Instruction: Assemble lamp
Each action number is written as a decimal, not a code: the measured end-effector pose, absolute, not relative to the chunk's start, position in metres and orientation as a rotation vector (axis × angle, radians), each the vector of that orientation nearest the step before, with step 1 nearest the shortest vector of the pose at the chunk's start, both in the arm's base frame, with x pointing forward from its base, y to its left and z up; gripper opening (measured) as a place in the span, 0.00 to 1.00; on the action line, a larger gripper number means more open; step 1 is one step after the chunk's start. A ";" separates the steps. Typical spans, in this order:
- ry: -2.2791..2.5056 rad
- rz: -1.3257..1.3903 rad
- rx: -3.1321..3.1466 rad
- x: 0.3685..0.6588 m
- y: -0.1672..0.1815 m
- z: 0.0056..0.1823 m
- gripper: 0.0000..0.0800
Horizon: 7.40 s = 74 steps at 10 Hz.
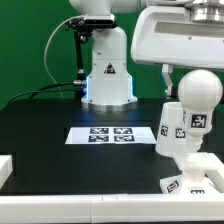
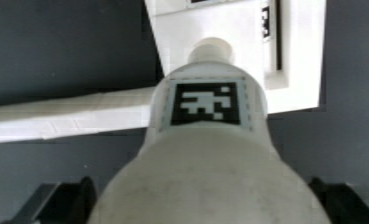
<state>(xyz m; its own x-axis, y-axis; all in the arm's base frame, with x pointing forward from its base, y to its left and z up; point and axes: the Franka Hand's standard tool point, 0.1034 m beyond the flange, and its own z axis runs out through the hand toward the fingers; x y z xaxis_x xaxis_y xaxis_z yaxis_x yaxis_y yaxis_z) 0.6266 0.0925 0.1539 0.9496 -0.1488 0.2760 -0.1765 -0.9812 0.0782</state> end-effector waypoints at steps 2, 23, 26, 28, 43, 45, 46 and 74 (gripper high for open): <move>-0.258 0.407 3.007 0.626 0.093 0.153 0.72; -0.161 0.484 3.015 0.625 0.099 0.115 0.72; -0.182 0.480 3.026 0.625 0.101 0.114 0.86; -0.192 0.396 3.042 0.624 0.095 0.119 0.87; -0.584 0.084 3.112 0.630 0.096 0.126 0.72; -0.828 0.112 3.048 0.629 0.095 0.125 0.72; -0.998 0.129 2.992 0.628 0.095 0.125 0.72; -1.357 0.099 2.914 0.624 0.091 0.119 0.72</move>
Offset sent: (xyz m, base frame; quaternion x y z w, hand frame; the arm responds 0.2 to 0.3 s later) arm 0.0086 -0.0058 0.0011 0.0095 0.0584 -0.0185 0.9981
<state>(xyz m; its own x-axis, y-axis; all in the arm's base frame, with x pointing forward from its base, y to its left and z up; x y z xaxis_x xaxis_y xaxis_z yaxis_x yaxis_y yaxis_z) 0.6238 0.0907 0.1191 0.6426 -0.7658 0.0247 -0.7612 -0.6418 -0.0929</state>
